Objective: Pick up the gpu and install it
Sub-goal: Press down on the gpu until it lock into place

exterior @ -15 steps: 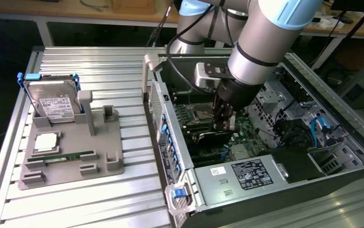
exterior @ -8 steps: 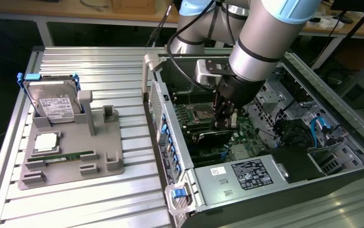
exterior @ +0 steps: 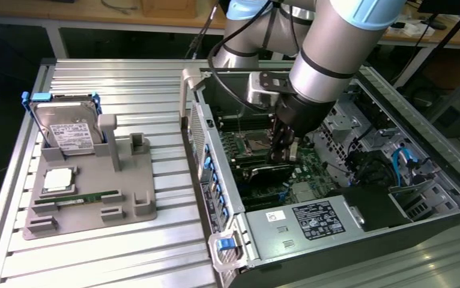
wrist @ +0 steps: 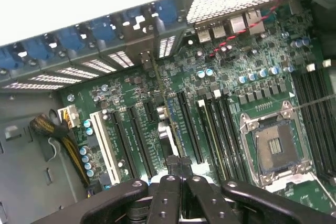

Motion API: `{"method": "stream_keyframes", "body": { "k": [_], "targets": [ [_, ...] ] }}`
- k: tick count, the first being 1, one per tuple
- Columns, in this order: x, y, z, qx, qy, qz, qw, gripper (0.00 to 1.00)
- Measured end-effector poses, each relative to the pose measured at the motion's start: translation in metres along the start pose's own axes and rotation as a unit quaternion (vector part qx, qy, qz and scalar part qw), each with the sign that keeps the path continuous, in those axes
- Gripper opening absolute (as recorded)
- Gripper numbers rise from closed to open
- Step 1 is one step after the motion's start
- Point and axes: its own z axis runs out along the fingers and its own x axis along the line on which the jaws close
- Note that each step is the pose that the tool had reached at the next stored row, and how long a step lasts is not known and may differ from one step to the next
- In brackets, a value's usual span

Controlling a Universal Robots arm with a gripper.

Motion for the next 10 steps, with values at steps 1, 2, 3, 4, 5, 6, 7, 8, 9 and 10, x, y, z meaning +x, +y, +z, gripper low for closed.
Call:
{"method": "stream_keyframes", "body": {
  "k": [1,2,3,4,5,6,7,8,9,10],
  "targets": [
    [0.0000,0.0000,0.0000,0.0005,-0.0004,0.013,0.9999,0.11],
    [0.0000,0.0000,0.0000,0.0007,-0.0006,0.020,0.9998,0.11],
    [0.0000,0.0000,0.0000,0.0010,-0.0008,0.027,0.9996,0.11],
    [0.0000,0.0000,0.0000,0.0014,-0.0012,0.037,0.9993,0.11],
    [0.0000,0.0000,0.0000,0.0017,-0.0014,0.046,0.9990,0.11],
    [0.0000,0.0000,0.0000,0.0020,-0.0017,0.054,0.9985,0.11],
    [0.0000,0.0000,0.0000,0.0023,-0.0019,0.062,0.9981,0.11],
    [0.0000,0.0000,0.0000,0.0026,-0.0022,0.071,0.9975,0.11],
    [0.0000,0.0000,0.0000,0.0029,-0.0024,0.079,0.9969,0.11],
    [0.0000,0.0000,0.0000,0.0031,-0.0027,0.086,0.9963,0.11]
  ]
}}
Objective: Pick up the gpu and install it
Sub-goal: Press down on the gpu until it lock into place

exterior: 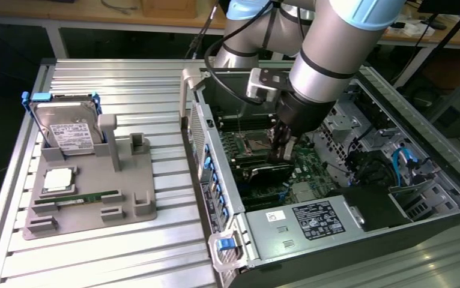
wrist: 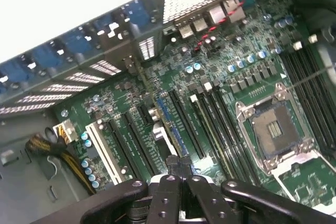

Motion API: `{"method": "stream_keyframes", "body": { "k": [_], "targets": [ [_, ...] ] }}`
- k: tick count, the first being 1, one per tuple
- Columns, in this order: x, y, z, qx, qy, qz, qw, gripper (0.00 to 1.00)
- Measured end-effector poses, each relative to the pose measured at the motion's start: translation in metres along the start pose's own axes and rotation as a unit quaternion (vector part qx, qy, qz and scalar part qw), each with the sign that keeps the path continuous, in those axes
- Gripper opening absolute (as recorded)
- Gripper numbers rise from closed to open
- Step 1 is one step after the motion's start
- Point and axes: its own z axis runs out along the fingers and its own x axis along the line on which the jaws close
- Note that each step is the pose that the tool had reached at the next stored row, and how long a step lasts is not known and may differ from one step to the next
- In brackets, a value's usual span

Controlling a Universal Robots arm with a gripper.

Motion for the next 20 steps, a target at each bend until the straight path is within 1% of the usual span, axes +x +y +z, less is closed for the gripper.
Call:
{"method": "stream_keyframes", "body": {
  "k": [3,5,7,9,14,18,20],
  "targets": [
    [0.0000,0.0000,0.0000,0.0009,-0.0007,0.023,0.9997,0.11],
    [0.0000,0.0000,0.0000,0.0014,-0.0012,0.038,0.9993,0.11],
    [0.0000,0.0000,0.0000,0.0020,-0.0017,0.054,0.9985,0.11],
    [0.0000,0.0000,0.0000,0.0026,-0.0022,0.071,0.9975,0.11],
    [0.0000,0.0000,0.0000,0.0041,-0.0035,0.112,0.9937,0.11],
    [0.0000,0.0000,0.0000,0.0051,-0.0044,0.142,0.9899,0.11],
    [0.0000,0.0000,0.0001,0.0057,-0.0049,0.157,0.9876,0.11]
  ]
}}
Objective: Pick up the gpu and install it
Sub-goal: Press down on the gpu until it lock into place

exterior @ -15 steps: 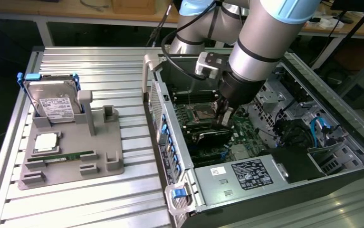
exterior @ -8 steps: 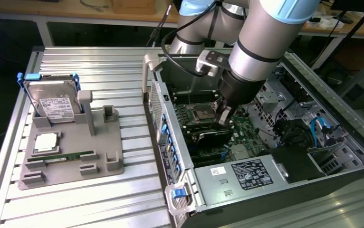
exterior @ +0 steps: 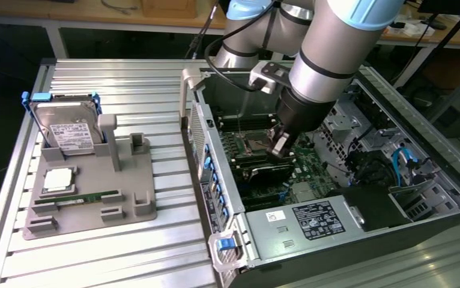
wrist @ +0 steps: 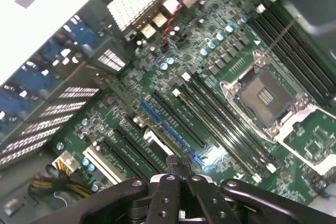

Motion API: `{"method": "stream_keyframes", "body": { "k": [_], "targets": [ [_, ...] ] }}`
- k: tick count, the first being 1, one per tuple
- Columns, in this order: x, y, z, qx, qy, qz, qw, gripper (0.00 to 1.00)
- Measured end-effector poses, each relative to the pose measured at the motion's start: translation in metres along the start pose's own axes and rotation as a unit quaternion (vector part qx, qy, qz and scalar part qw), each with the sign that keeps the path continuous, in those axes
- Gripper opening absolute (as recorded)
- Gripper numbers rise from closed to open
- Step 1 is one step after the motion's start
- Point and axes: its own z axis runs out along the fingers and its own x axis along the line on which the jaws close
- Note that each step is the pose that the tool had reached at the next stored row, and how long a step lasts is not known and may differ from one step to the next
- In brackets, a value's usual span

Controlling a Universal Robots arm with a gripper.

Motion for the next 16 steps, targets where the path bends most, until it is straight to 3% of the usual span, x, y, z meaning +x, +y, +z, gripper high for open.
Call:
{"method": "stream_keyframes", "body": {
  "k": [4,8,16],
  "targets": [
    [0.0000,0.0000,0.0000,0.0013,-0.0010,0.033,0.9994,0.11],
    [0.0000,0.0000,0.0000,0.0023,-0.0020,0.064,0.9979,0.11],
    [0.0000,0.0000,0.0000,0.0045,-0.0038,0.122,0.9925,0.11]
  ]
}}
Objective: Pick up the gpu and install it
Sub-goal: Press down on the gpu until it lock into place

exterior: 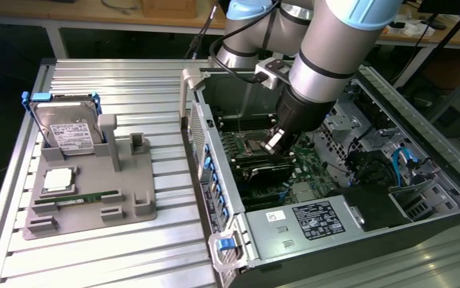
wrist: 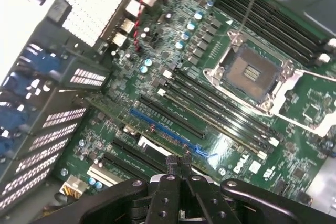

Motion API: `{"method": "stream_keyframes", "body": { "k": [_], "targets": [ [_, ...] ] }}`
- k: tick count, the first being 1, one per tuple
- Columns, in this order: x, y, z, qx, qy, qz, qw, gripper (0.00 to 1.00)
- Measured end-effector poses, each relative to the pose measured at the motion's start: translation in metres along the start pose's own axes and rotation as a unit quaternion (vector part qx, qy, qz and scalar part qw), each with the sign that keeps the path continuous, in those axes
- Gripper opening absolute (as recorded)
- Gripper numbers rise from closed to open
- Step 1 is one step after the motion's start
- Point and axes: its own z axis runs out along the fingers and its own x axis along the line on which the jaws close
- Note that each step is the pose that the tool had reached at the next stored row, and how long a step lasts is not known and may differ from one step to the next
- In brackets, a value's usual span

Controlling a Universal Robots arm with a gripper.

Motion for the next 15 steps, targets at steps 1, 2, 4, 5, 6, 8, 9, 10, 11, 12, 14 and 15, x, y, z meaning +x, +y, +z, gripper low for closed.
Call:
{"method": "stream_keyframes", "body": {
  "k": [1,2,4,5,6,8,9,10,11,12,14,15],
  "targets": [
    [0.0000,0.0000,0.0000,0.0003,-0.0002,0.008,1.0000,0.11],
    [0.0000,0.0000,0.0000,0.0006,-0.0005,0.015,0.9999,0.11],
    [0.0000,0.0000,0.0000,0.0011,-0.0009,0.029,0.9996,0.11],
    [0.0000,0.0000,0.0000,0.0014,-0.0012,0.039,0.9992,0.11],
    [0.0000,0.0000,0.0000,0.0017,-0.0014,0.045,0.9990,0.11],
    [0.0000,0.0000,0.0000,0.0022,-0.0019,0.060,0.9982,0.11],
    [0.0000,0.0000,0.0000,0.0025,-0.0021,0.067,0.9977,0.11],
    [0.0000,0.0000,0.0000,0.0027,-0.0023,0.074,0.9973,0.11],
    [0.0000,0.0000,0.0000,0.0030,-0.0026,0.083,0.9965,0.11],
    [0.0000,0.0000,0.0000,0.0033,-0.0029,0.091,0.9958,0.11],
    [0.0000,0.0000,0.0000,0.0038,-0.0033,0.106,0.9944,0.11],
    [0.0000,0.0000,0.0000,0.0041,-0.0036,0.113,0.9935,0.11]
  ]
}}
